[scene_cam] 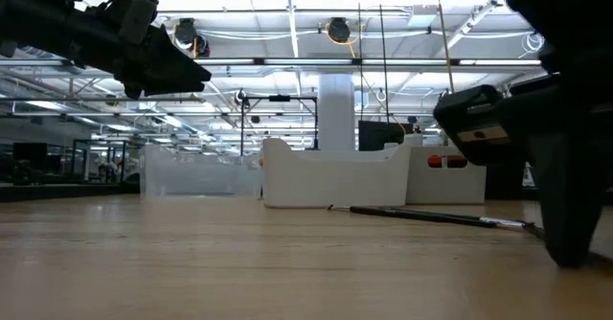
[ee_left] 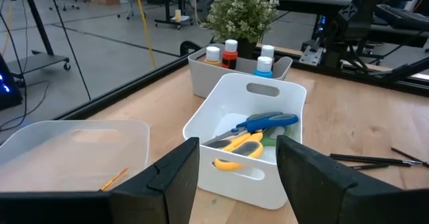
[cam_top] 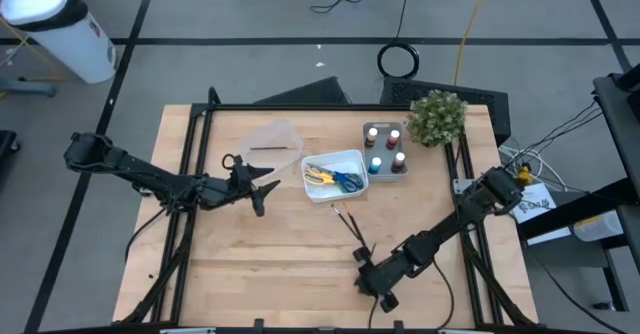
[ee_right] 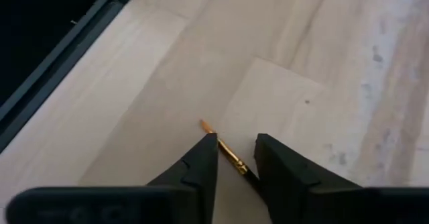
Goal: Pick & Place Paint Supplies
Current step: Put the bottom gold paint brush in the transparent bin
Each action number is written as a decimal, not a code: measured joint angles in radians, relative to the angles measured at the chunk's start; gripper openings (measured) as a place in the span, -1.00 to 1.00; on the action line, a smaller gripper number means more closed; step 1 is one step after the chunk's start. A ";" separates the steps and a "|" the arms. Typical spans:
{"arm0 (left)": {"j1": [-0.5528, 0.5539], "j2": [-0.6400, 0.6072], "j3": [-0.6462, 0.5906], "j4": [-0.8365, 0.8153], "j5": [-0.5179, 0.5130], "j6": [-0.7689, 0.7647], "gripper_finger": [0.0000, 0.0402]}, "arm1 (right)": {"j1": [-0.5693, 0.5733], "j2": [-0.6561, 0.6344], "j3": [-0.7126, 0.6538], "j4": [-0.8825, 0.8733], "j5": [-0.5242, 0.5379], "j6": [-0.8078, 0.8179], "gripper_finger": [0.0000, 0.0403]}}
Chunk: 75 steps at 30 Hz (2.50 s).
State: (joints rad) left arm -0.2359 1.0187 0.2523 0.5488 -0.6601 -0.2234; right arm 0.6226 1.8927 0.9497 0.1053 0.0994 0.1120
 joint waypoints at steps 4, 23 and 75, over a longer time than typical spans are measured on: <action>0.000 0.000 0.000 0.000 0.000 0.000 0.04 | -0.026 0.001 -0.001 -0.001 0.000 0.002 -0.72; 0.000 0.000 0.000 0.000 0.000 -0.001 0.04 | -0.082 0.000 -0.004 0.048 0.034 0.052 -0.99; -0.104 0.754 0.698 0.212 0.521 0.343 0.04 | -0.170 -0.254 -0.038 0.974 0.101 -0.304 -1.00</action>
State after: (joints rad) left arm -0.3395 1.7727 0.9508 0.7608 -0.1389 0.1196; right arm 0.4530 1.6386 0.9119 1.0794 0.2001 -0.1922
